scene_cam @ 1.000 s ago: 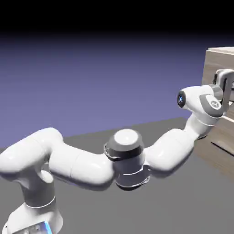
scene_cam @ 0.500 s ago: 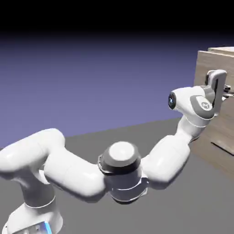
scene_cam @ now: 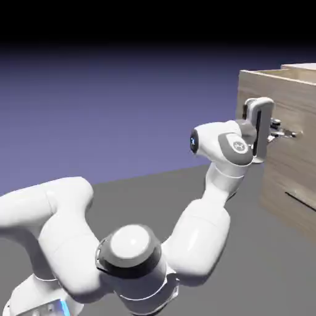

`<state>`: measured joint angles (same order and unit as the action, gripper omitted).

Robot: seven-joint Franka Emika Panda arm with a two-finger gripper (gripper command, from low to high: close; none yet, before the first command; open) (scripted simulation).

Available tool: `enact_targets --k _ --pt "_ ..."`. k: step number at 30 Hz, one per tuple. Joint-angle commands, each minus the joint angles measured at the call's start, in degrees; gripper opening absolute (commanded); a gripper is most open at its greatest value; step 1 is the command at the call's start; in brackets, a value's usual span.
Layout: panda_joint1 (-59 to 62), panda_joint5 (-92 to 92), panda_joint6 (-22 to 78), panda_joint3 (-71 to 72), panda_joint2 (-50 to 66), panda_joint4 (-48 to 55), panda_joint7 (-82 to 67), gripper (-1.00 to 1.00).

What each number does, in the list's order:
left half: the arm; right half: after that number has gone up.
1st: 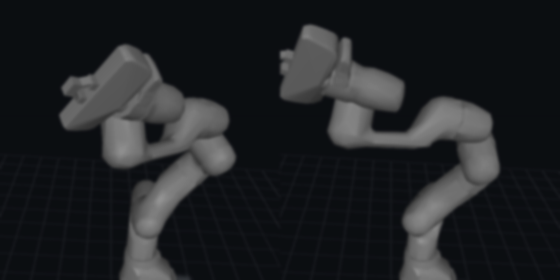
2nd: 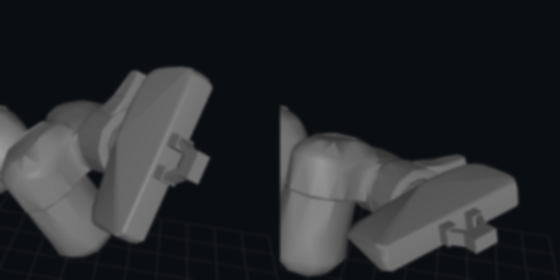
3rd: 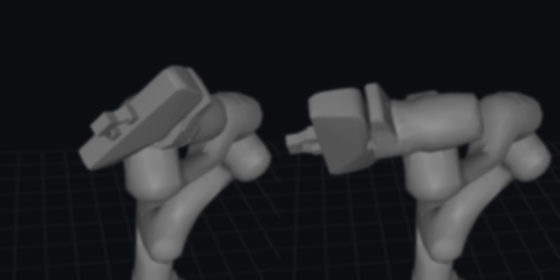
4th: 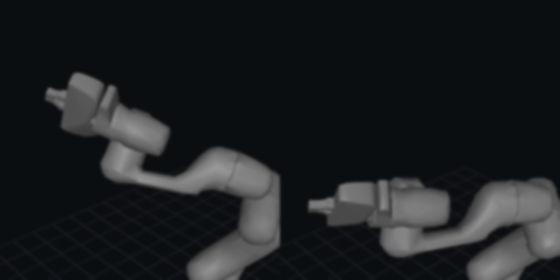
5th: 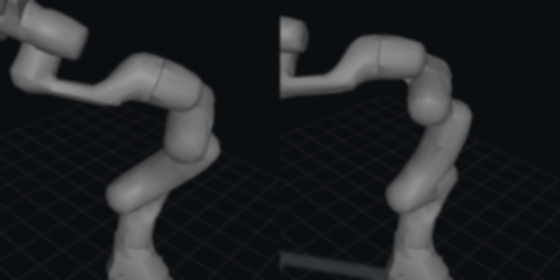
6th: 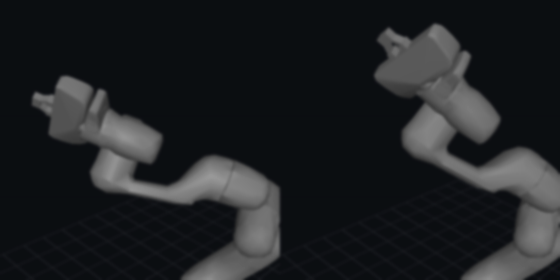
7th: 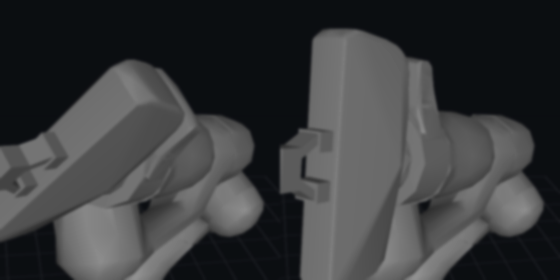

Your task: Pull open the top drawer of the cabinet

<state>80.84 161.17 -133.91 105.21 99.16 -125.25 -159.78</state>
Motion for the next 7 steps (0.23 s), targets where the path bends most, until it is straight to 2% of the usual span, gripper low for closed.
enact_targets --k 1,4,5,7 --pt "1.5 -0.4 0.6 0.0 0.2 -2.1 0.0 -1.00" --pt "5.3 -1.1 1.9 0.1 0.6 -7.1 0.3 -1.00" --pt "5.3 -1.1 1.9 0.1 0.6 -7.1 0.3 1.00" --pt "7.0 -1.5 2.3 0.2 0.9 -9.2 0.4 1.00"
